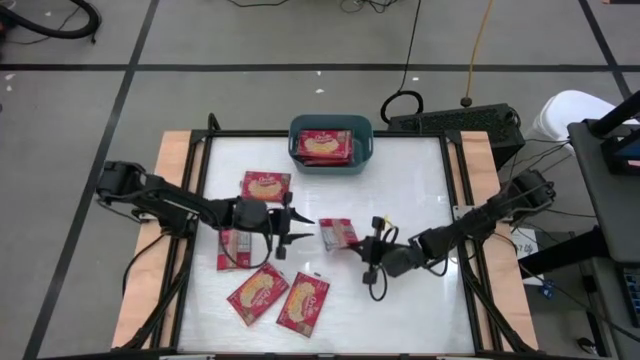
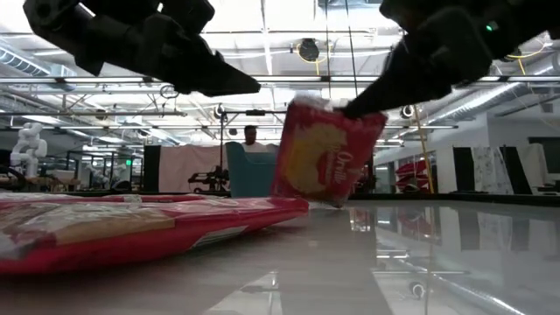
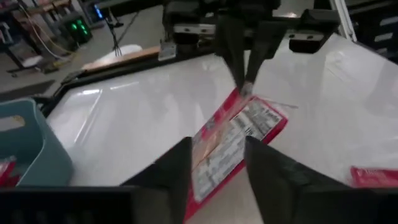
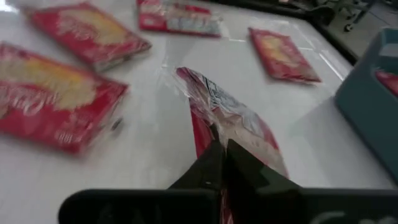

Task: Sort popcorn bags into baskets
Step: Put the red popcorn bag into the green bin

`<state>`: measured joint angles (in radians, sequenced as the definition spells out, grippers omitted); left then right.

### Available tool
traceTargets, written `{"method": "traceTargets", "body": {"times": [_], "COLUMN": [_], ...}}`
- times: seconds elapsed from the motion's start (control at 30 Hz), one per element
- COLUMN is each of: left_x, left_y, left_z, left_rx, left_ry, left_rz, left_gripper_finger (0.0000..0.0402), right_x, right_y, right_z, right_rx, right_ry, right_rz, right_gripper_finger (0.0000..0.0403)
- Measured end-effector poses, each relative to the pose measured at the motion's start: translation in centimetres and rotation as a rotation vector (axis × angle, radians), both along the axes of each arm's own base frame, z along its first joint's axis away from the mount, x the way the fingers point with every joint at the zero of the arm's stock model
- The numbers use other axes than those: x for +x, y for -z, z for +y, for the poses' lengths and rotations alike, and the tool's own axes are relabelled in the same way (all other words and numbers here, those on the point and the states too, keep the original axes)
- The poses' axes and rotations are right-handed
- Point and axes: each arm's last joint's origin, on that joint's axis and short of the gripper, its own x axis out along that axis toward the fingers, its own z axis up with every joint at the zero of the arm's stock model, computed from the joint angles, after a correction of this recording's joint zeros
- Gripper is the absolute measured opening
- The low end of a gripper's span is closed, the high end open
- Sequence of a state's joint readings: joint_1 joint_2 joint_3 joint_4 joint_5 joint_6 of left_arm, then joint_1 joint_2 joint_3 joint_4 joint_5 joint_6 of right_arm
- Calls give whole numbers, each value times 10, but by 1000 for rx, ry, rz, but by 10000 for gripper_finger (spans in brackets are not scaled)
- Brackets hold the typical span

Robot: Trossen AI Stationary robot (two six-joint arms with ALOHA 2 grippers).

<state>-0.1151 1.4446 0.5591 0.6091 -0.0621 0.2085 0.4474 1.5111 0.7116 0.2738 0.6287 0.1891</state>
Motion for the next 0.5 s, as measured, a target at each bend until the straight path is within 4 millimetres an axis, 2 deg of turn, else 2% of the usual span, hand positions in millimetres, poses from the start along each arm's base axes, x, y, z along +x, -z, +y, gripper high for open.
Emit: {"method": "traceTargets", "body": {"times": [0.17,0.27,0.37,0.5], "left_x": [11,16,21,25], "left_y": [15,26,37,48], "left_z": [-3,-4,-4,0], "left_rx": [3,9,27,25], "left_ry": [3,15,21,2], "left_rz": [-35,-31,-20,-25], "left_gripper_finger": [232,261,269,252], "right_x": [2,3,4,4], "right_y": [-9,-15,-18,-23], "right_z": [-12,-18,-23,-28], "right_rx": [17,31,36,50], "right_ry": [40,64,82,81], "right_rz": [-34,-58,-71,-90], "right_gripper_finger": [1,0,0,0]}}
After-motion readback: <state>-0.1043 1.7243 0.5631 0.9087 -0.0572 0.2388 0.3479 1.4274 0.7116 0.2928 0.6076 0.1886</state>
